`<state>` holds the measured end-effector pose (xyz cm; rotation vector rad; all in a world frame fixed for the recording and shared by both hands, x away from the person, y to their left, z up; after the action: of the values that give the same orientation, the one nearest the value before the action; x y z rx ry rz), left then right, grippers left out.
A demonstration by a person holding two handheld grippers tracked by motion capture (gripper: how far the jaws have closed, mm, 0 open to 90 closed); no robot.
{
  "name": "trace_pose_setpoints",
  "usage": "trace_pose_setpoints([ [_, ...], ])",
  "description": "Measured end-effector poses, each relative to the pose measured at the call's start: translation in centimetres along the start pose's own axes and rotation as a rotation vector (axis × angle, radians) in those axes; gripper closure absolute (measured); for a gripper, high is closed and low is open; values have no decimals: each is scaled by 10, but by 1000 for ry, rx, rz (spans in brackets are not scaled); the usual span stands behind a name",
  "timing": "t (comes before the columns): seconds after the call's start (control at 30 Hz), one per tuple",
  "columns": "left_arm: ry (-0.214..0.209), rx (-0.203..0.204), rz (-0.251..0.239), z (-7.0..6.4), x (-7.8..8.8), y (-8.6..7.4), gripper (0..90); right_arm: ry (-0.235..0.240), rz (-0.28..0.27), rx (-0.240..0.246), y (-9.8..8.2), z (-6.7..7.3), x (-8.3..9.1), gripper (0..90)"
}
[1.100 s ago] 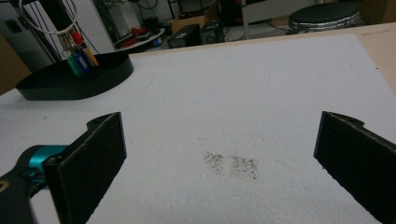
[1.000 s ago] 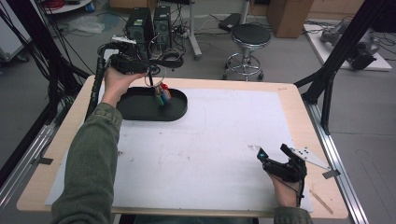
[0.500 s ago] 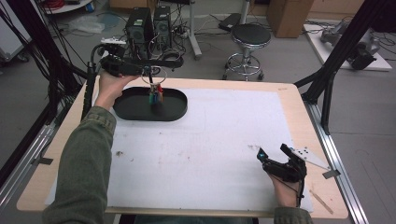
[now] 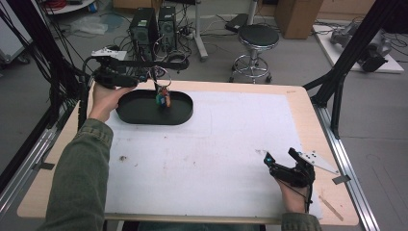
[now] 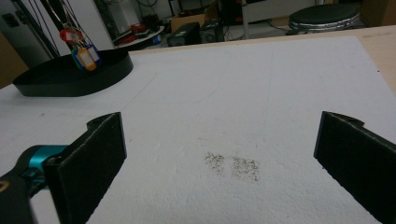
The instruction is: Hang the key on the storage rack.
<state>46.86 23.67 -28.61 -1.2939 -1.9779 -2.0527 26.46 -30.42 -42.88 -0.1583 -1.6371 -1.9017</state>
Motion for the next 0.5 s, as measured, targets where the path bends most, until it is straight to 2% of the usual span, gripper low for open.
trace_pose_setpoints([
  [0.1, -4, -10, -19, -4, 6, -8, 17, -3, -1, 6, 0, 1, 0, 13],
  [0.23, 12, -40, -12, -9, 15, -16, 17, -9, 6, 23, 0, 3, 0, 13],
  [0.5, 25, -37, -33, -9, 30, -29, 17, -16, 10, 51, 1, 6, -2, 13],
])
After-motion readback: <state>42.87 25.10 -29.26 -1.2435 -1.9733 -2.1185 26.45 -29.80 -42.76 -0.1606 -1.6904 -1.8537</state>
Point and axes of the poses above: each handheld gripper's, and its own axes: x roughly backward along the jaws, y roughly out of its top, z roughly to its left, the point moved 1 cm from there along -x, roughly forward along the jaws, and after that the axes turned 11 degrees about z, right-handed, at the moved point
